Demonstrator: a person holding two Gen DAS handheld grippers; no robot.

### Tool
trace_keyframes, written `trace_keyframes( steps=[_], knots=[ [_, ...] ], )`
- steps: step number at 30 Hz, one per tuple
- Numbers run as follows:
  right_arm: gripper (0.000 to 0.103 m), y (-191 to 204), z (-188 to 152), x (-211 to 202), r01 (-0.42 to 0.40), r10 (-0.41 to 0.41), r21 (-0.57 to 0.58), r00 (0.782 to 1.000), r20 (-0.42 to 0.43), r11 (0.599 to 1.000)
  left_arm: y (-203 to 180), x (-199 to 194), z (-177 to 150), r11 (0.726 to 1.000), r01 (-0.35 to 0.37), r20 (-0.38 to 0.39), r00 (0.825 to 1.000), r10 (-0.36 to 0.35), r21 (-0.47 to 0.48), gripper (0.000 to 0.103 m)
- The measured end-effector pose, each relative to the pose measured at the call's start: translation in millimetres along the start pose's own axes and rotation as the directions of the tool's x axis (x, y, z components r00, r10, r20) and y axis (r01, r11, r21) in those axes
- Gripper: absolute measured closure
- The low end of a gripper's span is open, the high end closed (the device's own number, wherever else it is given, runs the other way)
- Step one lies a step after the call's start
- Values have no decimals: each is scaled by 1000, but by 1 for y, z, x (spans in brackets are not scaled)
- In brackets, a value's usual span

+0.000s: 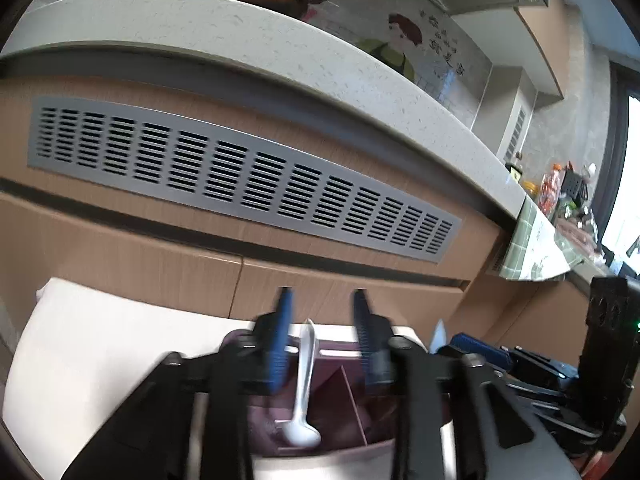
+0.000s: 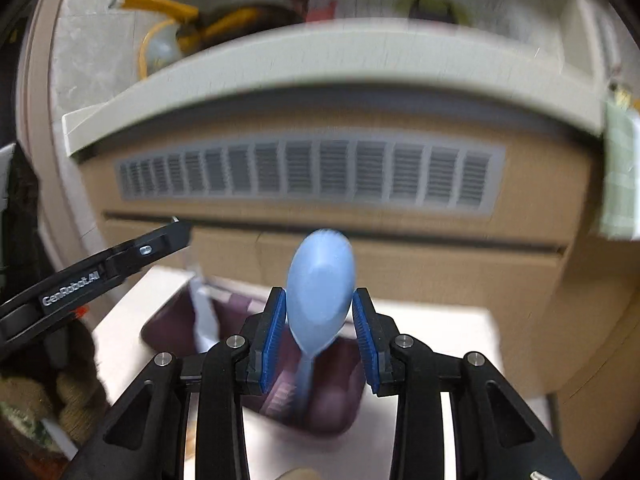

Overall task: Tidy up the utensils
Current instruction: 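Carry the blue spoon to the maroon holder and open the right gripper, then grasp the black spatula with the left gripper while the right gripper grasps the black-handled knife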

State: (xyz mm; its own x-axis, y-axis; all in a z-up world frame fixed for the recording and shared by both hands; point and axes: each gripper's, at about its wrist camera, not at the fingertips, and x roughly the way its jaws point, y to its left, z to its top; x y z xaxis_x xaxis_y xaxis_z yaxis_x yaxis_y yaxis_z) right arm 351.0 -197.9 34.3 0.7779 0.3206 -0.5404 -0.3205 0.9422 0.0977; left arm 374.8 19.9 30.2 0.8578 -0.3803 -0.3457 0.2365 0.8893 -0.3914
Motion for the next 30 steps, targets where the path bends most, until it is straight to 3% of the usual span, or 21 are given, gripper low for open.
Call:
trace_keyframes(
  steps=[3, 5, 8, 10, 13, 15, 17, 20, 22, 24, 28, 30],
  knots=[
    [71, -2, -2, -21, 38, -38, -11, 998, 42, 999, 5, -32, -2, 1000, -3, 33, 999, 3, 0, 60],
    [71, 0, -5, -45, 150, -145, -44, 984, 102, 988, 11, -55, -11, 998, -53, 28, 998, 52, 32, 59],
    [68, 6, -21, -80, 323, -310, -69, 939, 148, 944, 25, -71, -34, 992, -110, -98, 988, 116, 64, 59],
    [63, 6, -39, -91, 348, -338, -85, 934, 114, 934, 35, -80, -64, 992, -111, -216, 969, 123, 64, 59],
    [63, 2, -69, -91, 267, -270, -99, 963, -10, 959, 39, -96, -102, 991, -114, -292, 947, 130, 70, 59],
    [63, 10, -87, -82, 208, -217, -93, 971, -102, 974, 39, -106, -123, 990, -125, -326, 935, 139, 61, 59],
    [63, 21, -102, -77, 157, -173, -101, 971, -166, 982, 40, -115, -140, 990, -135, -356, 924, 142, 44, 59],
    [64, 45, -126, -76, -8, -35, -166, 967, -253, 986, 34, -129, -155, 995, -97, -388, 916, 104, 38, 60],
    [66, 58, -141, -82, -96, 28, -227, 959, -284, 969, 17, -126, -159, 995, -21, -427, 902, 62, 100, 59],
    [70, 75, -154, -88, -157, 51, -313, 945, -322, 937, 3, -118, -162, 986, 13, -450, 891, 64, 166, 59],
    [72, 79, -164, -103, -147, 38, -323, 947, -319, 935, -26, -94, -159, 965, 89, -479, 877, 41, 246, 60],
    [72, 73, -165, -109, -132, 37, -290, 949, -312, 948, -31, -83, -159, 954, 88, -486, 871, 65, 285, 60]
  ],
)
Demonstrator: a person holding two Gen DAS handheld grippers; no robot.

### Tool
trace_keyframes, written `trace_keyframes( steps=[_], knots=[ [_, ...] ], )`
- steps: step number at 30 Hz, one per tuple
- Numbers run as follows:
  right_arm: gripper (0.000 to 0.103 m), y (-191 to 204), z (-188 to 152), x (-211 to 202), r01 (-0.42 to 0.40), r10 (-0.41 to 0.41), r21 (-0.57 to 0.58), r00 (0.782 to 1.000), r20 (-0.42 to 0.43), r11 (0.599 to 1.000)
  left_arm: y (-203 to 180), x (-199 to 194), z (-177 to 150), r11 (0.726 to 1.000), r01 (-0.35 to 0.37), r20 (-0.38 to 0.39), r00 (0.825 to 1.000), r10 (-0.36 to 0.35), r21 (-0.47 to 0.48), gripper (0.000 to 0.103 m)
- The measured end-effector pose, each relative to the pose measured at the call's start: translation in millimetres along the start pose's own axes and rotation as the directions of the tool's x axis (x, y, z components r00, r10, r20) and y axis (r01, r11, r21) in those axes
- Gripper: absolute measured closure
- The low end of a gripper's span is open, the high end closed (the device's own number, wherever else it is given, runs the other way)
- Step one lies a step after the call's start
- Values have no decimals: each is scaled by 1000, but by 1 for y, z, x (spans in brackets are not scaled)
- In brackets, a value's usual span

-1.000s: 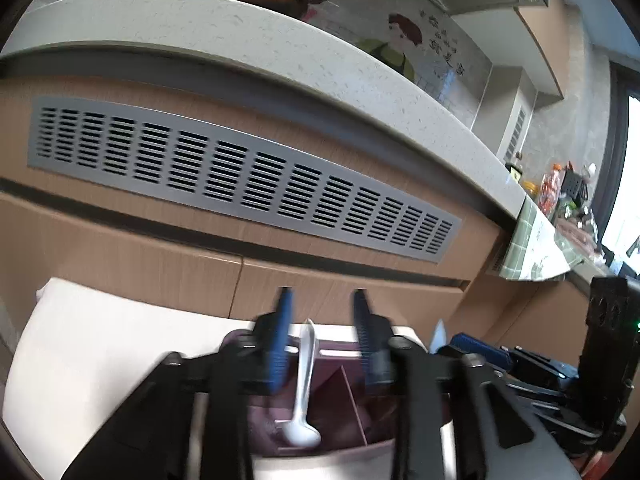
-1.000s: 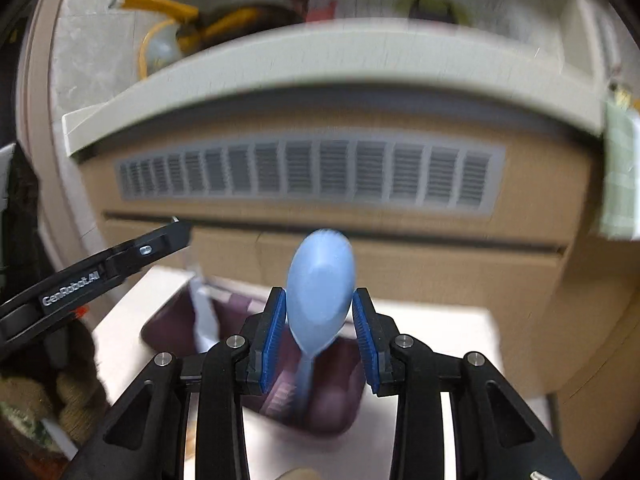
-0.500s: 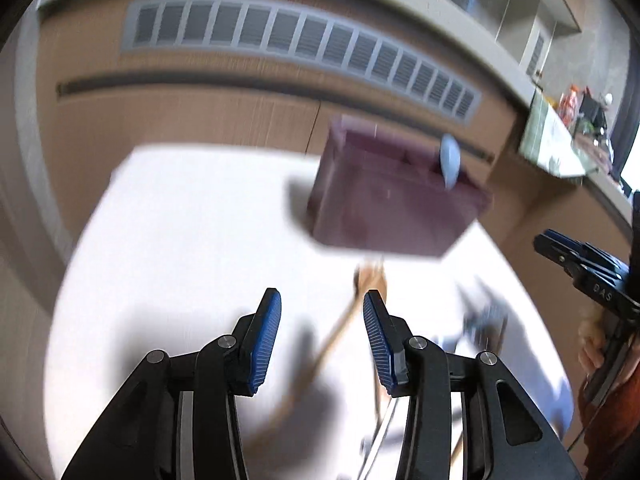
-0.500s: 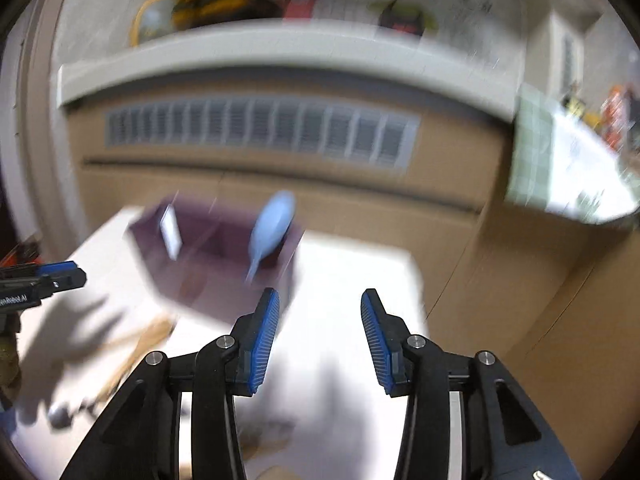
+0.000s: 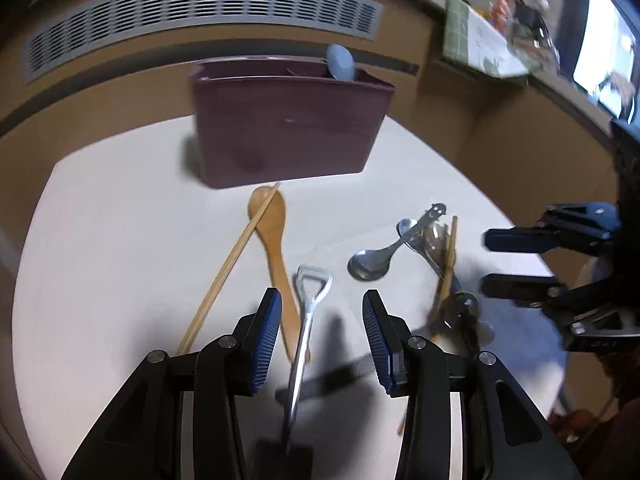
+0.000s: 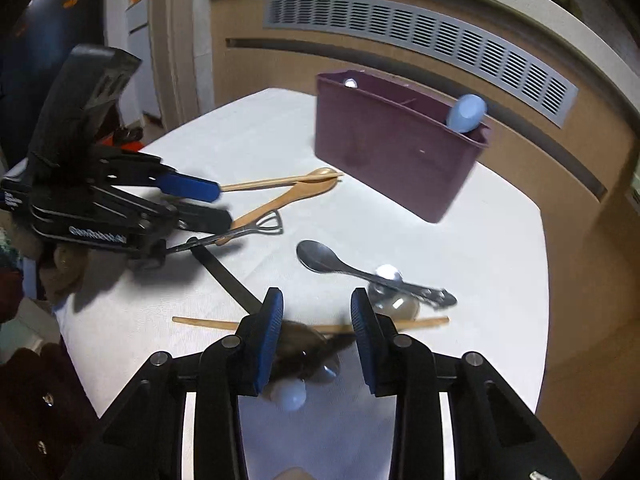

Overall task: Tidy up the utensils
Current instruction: 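Grasp the black spatula with the left gripper while the right gripper grasps the black-handled knife, then lower the spatula into the holder with the left gripper while the right gripper drops the knife in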

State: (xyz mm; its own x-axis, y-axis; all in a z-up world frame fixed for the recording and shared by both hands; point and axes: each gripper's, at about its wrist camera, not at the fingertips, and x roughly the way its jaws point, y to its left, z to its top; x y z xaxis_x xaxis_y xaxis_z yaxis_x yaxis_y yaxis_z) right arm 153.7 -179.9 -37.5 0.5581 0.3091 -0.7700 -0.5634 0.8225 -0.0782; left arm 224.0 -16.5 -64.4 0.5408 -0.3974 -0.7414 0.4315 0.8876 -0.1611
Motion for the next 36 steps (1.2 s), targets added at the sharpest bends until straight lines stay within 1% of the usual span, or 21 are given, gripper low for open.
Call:
trace_keyframes(
  steps=[1, 4, 7, 8, 9, 11, 12, 13, 15, 18, 20, 21, 22, 23, 25, 26, 29, 32, 35, 36],
  knots=[
    [72, -4, -4, -3, 7, -7, 24, 1000, 0, 1000, -1, 5, 3, 1000, -23, -9, 1000, 23, 12, 61],
    [72, -17, -10, -6, 32, -32, 63, 999, -6, 997, -6, 15, 8, 999, -32, -37, 999, 34, 44, 63],
    [72, -27, -15, -1, 24, -23, 95, 1000, -11, 995, -13, 24, 9, 995, -63, -57, 996, 68, 82, 69],
    [72, -30, -16, 0, 19, -18, 107, 1000, -11, 994, -14, 26, 10, 993, -78, -60, 995, 84, 89, 69],
    [72, -31, -16, 2, 14, -13, 115, 1000, -11, 993, -15, 29, 13, 992, -95, -65, 993, 101, 84, 70],
    [72, -33, -16, 3, 4, -3, 126, 1000, -7, 992, -15, 31, 16, 992, -108, -63, 992, 113, 71, 72],
    [72, -34, -15, 4, -7, 7, 135, 1000, 0, 991, -15, 32, 17, 991, -117, -61, 991, 121, 66, 78],
    [72, -34, -14, 4, -14, 13, 140, 1000, 4, 990, -15, 31, 17, 990, -125, -57, 990, 128, 58, 79],
    [72, -35, -13, 5, -23, 22, 149, 1000, 9, 989, -11, 24, 15, 991, -135, -19, 991, 136, 26, 79],
    [72, -40, -14, 3, 0, -2, 178, 1000, 14, 984, -1, -9, 10, 989, -118, 77, 989, 125, -87, 79],
    [72, -43, -16, 2, 10, -14, 207, 1000, 17, 978, 7, -29, 6, 982, -109, 130, 983, 130, -153, 79],
    [70, -44, -16, 3, 15, -18, 217, 1000, 11, 976, 12, -40, 4, 977, -108, 161, 977, 138, -183, 79],
    [70, -40, -15, 4, 1, -2, 202, 1000, 4, 979, 17, -52, 0, 971, -103, 192, 971, 145, -215, 79],
    [70, -35, -14, 5, -23, 23, 169, 1000, 1, 985, 20, -58, -1, 968, -97, 205, 968, 146, -230, 79],
    [70, -16, -8, 8, -84, 85, 65, 996, -11, 994, 31, -72, -5, 957, -80, 233, 961, 148, -278, 79],
    [70, -6, -4, 11, -123, 123, 8, 992, -18, 992, 37, -78, -6, 950, -73, 241, 959, 150, -302, 79],
    [71, 17, 8, 25, -205, 199, -99, 978, -59, 974, 55, -92, -13, 928, -55, 258, 953, 159, -369, 79],
    [71, 39, 19, 43, -250, 234, -192, 967, -102, 949, 63, -102, -21, 916, -62, 269, 946, 180, -397, 79],
    [71, 56, 29, 62, -277, 247, -251, 958, -146, 927, 68, -107, -23, 909, -69, 270, 943, 193, -410, 79],
    [73, 62, 31, 67, -277, 241, -267, 957, -159, 923, 71, -109, -24, 907, -70, 271, 942, 198, -416, 79]
  ],
)
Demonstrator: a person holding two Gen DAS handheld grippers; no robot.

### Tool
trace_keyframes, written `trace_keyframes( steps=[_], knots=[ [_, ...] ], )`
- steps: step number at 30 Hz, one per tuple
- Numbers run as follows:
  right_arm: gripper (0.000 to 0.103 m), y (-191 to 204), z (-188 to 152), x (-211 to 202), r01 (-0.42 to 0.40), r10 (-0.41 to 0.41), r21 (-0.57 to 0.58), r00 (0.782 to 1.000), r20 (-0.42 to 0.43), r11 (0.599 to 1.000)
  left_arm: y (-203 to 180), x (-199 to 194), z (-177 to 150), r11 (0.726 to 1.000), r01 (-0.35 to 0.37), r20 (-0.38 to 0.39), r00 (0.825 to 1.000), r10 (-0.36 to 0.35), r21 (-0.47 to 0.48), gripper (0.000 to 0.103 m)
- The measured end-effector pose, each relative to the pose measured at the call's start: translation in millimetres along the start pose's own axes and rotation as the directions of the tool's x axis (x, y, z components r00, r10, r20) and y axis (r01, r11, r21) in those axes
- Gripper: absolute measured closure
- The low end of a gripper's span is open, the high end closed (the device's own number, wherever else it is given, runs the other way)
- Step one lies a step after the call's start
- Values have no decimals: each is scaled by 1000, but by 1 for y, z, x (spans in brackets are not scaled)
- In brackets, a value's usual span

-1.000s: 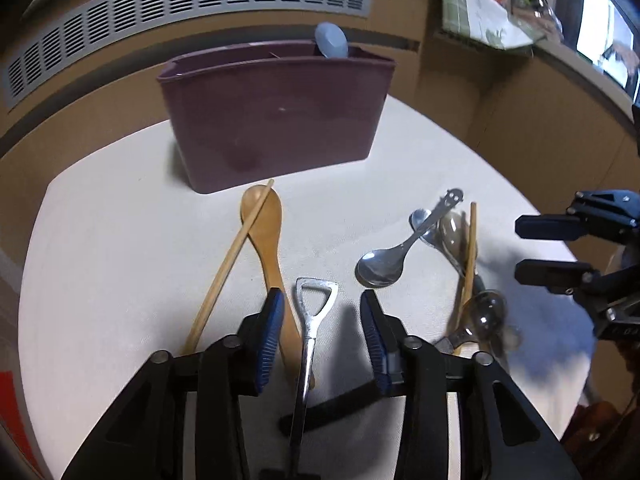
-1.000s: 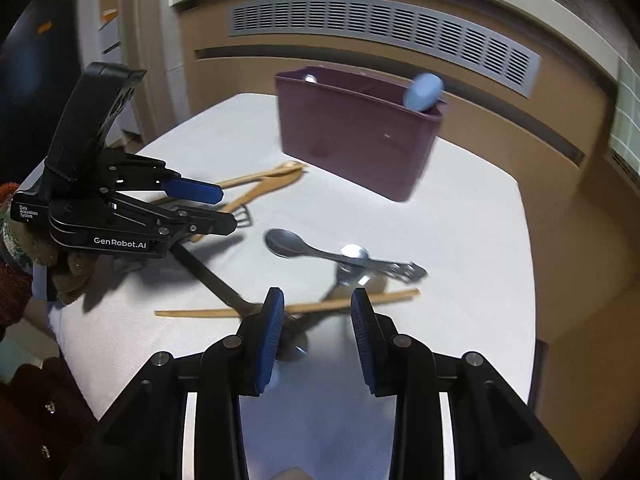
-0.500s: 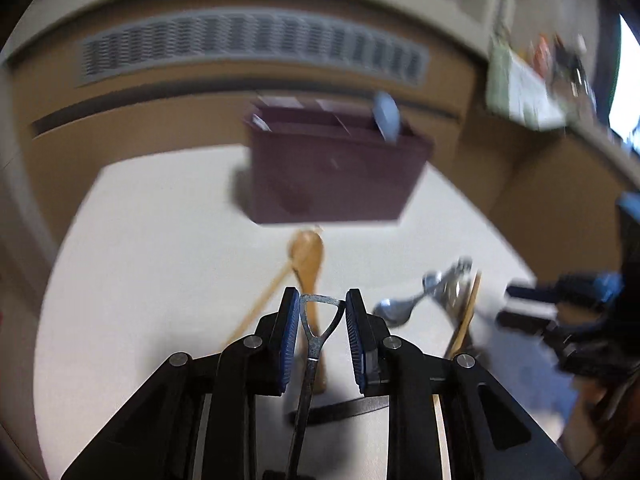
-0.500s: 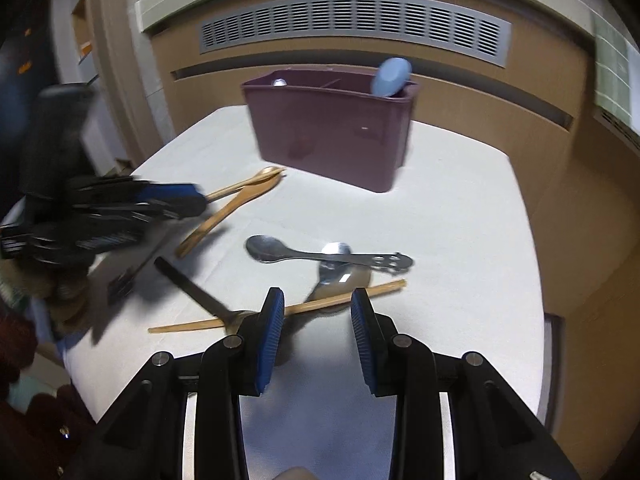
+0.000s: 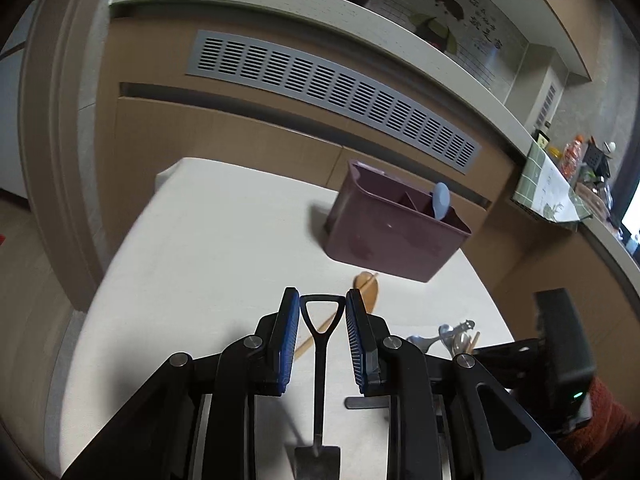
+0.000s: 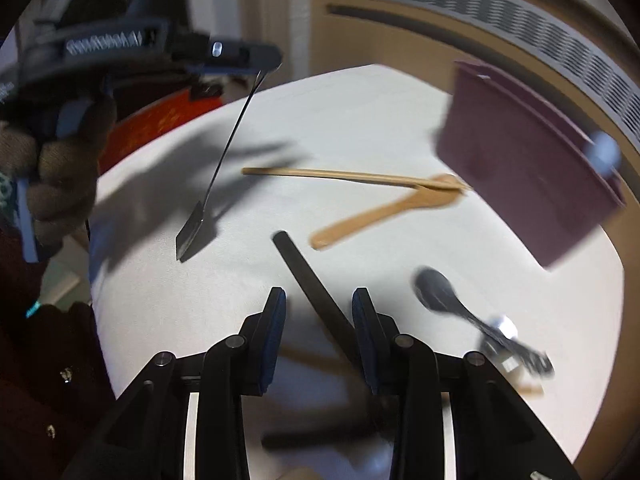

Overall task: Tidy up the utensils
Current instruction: 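Lower the spatula into the holder with the left gripper while the right gripper drops the knife in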

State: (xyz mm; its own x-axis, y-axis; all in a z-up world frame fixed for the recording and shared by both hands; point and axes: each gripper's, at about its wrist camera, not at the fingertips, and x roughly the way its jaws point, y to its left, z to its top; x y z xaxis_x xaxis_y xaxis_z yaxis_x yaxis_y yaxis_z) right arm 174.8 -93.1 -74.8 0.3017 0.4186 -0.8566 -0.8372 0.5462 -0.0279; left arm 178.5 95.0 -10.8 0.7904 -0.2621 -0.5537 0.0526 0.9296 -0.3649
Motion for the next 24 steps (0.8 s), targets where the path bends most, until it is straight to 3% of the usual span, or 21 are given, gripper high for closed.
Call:
trace_keyframes(
  steps=[3, 10, 15, 20, 24],
  knots=[
    [77, 4, 8, 18, 16, -18, -43, 998, -57, 999, 2, -3, -1, 1000, 0, 3, 1000, 0, -9, 79],
    [92, 12, -3, 7, 68, -71, -55, 996, -49, 996, -4, -5, -6, 1000, 28, 8, 1000, -28, 0, 79],
    [93, -21, -21, -31, 96, -102, 154, 994, 34, 983, -23, -7, -9, 998, 43, 7, 999, -44, 43, 79],
    [93, -62, -36, -73, 118, -174, 375, 977, 120, 919, -46, -17, -5, 994, 48, 27, 998, -51, 102, 79],
    [93, -74, -40, -94, 123, -218, 446, 961, 169, 887, -61, -24, 0, 989, 45, 46, 998, -52, 142, 79]
  ],
)
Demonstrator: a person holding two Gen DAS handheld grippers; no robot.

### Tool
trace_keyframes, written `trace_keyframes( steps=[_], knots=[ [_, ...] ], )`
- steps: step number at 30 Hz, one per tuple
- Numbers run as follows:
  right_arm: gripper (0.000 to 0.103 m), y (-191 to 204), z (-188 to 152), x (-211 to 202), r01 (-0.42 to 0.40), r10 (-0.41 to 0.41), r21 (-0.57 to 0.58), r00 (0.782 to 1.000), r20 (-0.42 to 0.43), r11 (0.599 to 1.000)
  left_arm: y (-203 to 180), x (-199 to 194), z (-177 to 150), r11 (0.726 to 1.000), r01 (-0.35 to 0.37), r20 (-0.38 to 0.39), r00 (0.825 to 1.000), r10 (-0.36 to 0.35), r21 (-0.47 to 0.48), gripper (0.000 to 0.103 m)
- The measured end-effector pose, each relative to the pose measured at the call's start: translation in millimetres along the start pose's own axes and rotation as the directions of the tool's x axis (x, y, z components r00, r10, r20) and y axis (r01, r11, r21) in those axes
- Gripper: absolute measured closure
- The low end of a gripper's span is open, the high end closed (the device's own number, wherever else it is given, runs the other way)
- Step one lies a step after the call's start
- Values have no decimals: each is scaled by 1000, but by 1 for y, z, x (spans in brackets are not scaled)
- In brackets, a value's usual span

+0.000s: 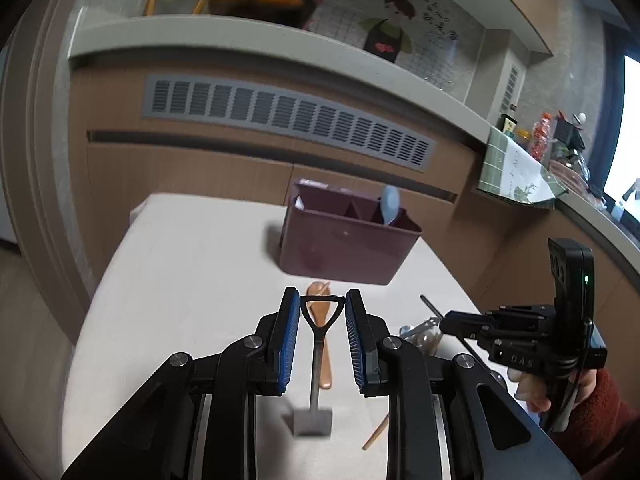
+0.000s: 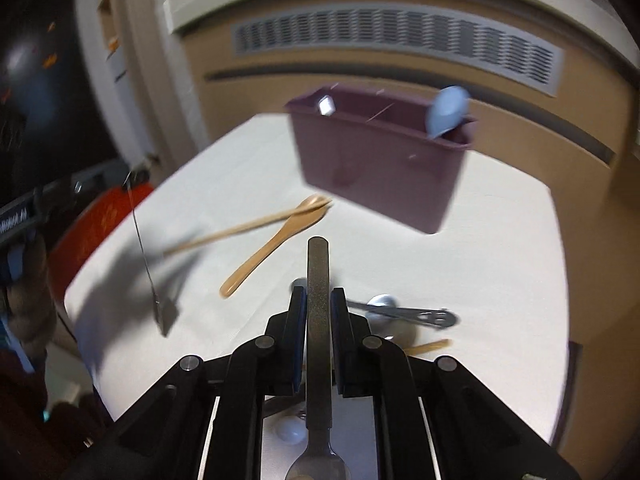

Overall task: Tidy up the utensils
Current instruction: 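Lower the spatula into the holder with the left gripper while the right gripper drops the knife in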

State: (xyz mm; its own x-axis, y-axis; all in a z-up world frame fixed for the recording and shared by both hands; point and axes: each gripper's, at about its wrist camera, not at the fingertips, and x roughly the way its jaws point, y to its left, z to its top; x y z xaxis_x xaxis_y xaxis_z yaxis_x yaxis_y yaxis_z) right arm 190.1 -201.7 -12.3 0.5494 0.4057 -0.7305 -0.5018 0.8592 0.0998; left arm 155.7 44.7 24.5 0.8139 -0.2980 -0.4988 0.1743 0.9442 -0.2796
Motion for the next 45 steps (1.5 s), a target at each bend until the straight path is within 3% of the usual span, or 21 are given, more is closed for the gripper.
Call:
trace_keyframes(
  steps=[18, 23, 26, 29, 32, 37, 45],
  knots=[
    [93, -13, 8, -17, 63, -72, 71, 988, 137, 996, -27, -1, 19, 996, -13, 15, 1000, 11, 88, 79],
    [93, -21, 19, -24, 67, -94, 131, 972, 216, 989, -38, -8, 45, 990, -30, 84, 996, 18, 138, 79],
    [93, -20, 51, -43, 84, -119, 120, 939, 322, 989, -44, -15, 90, 988, -21, 175, 984, -6, 153, 79],
    [93, -20, 88, -67, 131, -171, 117, 873, 457, 984, -46, -13, 138, 991, 30, 250, 966, -63, 130, 79],
    [93, -24, 128, -77, 138, -187, 129, 806, 562, 982, -46, 2, 169, 992, 39, 296, 952, -74, 121, 79],
    [93, -44, 157, -42, 106, -188, 174, 800, 570, 979, -39, 47, 196, 991, 49, 279, 957, -83, 125, 79],
    [93, -65, 180, 27, 126, -225, 215, 814, 536, 968, -20, 118, 200, 993, 79, 202, 975, -94, 82, 79]
  ],
)
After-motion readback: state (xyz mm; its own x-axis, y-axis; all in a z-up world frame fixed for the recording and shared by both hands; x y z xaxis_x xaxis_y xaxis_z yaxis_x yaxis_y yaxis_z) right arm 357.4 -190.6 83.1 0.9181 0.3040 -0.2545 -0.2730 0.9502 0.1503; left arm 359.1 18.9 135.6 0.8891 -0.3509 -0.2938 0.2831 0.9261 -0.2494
